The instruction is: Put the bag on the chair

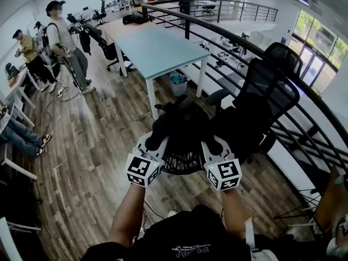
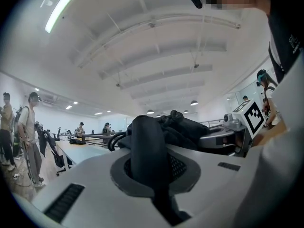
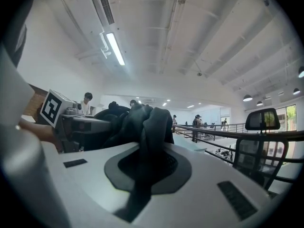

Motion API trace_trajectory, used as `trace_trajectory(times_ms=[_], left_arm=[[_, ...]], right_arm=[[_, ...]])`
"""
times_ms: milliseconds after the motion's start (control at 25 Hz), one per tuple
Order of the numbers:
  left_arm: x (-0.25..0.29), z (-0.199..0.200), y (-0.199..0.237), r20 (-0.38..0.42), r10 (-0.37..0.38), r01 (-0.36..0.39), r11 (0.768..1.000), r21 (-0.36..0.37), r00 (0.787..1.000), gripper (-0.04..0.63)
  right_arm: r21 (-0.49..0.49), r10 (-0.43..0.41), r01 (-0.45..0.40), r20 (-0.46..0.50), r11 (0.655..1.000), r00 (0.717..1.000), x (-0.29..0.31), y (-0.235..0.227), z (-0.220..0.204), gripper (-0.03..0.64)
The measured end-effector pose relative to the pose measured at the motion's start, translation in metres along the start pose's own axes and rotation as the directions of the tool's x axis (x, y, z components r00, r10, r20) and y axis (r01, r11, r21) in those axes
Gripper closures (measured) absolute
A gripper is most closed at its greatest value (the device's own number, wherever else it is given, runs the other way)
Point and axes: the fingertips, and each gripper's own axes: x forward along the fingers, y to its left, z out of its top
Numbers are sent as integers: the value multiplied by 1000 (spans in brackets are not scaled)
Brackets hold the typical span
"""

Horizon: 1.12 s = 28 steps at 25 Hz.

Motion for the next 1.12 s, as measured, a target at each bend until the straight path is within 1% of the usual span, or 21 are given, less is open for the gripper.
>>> trace_trajectory(times_ms=[200,440,600,1120], left_arm=[[17,-6,9,-13,-17,16,1000,-12,1000,563],[45,-14,15,-19,-14,14,1000,-21,1000,563],[72,-20,16,-21,-21,21,999,-27,1000,563],[179,-22,16,-3,-92,92,996,-13,996,563]], right_arm=[[11,-7,7,-13,1000,1000,12,-9,-6,593],[-1,-4,4,-11,1000,1000,28,-31,-13,593],[7,-6,6,-12,1000,1000,40,-55,-19,592],[26,-61,61,-2,998,998,76,-150,-23,593]])
